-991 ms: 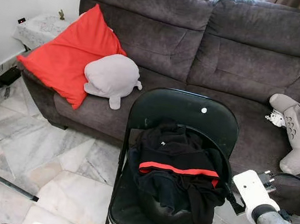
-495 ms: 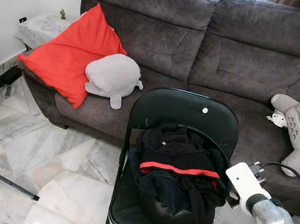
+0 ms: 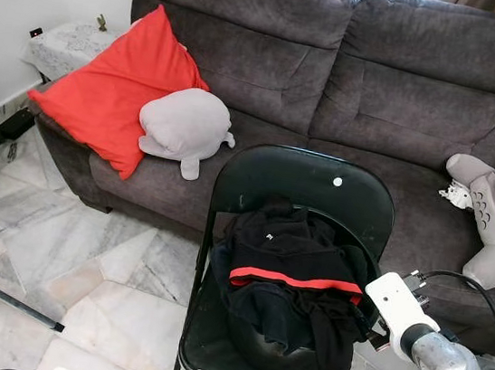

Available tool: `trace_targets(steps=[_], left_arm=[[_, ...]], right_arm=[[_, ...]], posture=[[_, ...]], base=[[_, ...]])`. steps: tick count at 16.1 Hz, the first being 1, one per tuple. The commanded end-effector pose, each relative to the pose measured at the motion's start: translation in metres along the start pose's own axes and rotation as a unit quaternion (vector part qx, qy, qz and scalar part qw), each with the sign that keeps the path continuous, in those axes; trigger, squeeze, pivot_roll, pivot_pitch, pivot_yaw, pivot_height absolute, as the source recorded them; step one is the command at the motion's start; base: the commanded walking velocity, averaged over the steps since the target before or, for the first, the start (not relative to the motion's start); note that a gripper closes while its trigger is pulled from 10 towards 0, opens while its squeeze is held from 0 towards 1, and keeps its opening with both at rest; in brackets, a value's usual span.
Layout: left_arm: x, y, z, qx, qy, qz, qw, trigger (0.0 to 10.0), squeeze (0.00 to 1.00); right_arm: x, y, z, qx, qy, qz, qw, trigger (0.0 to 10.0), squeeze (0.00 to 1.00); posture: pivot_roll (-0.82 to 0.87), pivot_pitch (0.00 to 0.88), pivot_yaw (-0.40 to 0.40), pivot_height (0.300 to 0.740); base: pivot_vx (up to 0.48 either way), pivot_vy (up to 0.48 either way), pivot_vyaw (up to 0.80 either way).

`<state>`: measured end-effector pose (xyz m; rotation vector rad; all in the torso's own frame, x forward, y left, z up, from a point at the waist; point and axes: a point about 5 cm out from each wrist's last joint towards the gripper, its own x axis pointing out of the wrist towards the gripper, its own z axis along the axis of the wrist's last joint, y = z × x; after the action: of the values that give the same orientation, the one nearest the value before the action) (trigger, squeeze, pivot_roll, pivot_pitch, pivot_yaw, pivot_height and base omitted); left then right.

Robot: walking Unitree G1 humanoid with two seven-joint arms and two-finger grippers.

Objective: Hang hanger

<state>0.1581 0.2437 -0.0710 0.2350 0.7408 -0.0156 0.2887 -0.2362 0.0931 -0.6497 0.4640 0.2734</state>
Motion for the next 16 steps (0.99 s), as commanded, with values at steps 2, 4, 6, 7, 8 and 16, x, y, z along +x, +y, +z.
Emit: trace_targets(steps=[2,4,6,7,8,16], left_arm=[[-0.002,0.000,-0.006,0.011,0.019,-0.006,1.000,10.0,0.00],[-0.002,-0.001,-0.006,0.013,0.020,-0.007,1.000,10.0,0.00],[-0.002,-0.002,-0.007,0.013,0.021,-0.007,1.000,10.0,0.00],[-0.002,-0.002,-0.008,0.013,0.023,-0.008,1.000,10.0,0.00],[-0.003,-0.003,-0.009,0.014,0.025,-0.009,1.000,10.0,0.00],[-0.004,-0.001,-0.012,0.020,0.036,-0.011,0.999,10.0,0.00]], right_arm=[[0.001,-0.005,0.001,-0.018,-0.002,-0.009,1.000,10.0,0.00],[0.008,-0.007,0.008,-0.028,-0.017,-0.018,0.999,10.0,0.00],[0.011,-0.008,0.011,-0.033,-0.024,-0.022,0.999,10.0,0.00],[0.014,-0.007,0.015,-0.033,-0.032,-0.023,0.999,10.0,0.00],[0.016,-0.003,0.020,-0.034,-0.052,-0.013,0.998,10.0,0.00],[0.012,0.023,0.049,-0.067,-0.171,0.058,0.981,10.0,0.00]], posture=[[-0.07,0.117,0.009,0.740],[-0.06,0.117,0.009,0.740],[-0.06,0.116,0.010,0.740],[-0.06,0.118,0.010,0.740],[-0.06,0.119,0.010,0.740],[-0.05,0.119,0.015,0.740]], base=[[0.000,0.000,0.00],[0.000,0.000,0.00],[0.000,0.000,0.00],[0.000,0.000,0.00],[0.000,0.000,0.00],[0.000,0.000,0.00]])
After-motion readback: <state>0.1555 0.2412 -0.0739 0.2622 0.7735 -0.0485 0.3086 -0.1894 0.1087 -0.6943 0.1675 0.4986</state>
